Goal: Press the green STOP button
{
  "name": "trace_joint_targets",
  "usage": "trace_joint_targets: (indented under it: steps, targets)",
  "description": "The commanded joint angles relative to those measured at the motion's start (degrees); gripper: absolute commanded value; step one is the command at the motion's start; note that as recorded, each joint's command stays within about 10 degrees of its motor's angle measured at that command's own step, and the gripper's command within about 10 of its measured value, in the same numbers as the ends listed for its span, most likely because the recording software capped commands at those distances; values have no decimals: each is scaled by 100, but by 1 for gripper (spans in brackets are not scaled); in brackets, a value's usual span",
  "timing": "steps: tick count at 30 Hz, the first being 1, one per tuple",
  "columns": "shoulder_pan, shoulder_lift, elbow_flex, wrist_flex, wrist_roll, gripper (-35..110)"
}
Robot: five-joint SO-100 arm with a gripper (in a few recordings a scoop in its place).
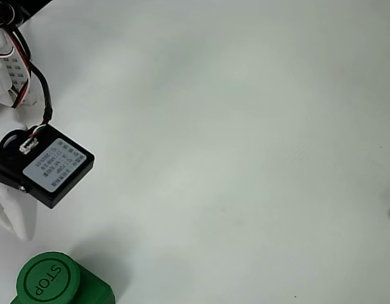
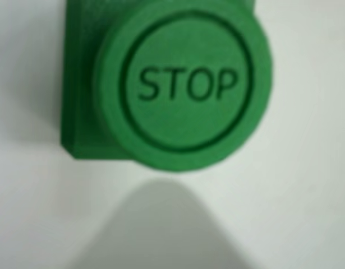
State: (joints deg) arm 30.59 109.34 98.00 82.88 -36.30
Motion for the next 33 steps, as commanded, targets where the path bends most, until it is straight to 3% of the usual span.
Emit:
trace_joint_targets:
  steps: [1, 33]
  targets:
    - [123, -79, -800, 35, -105, 0]
    - [-26, -1371, -1354, 70, -132, 0]
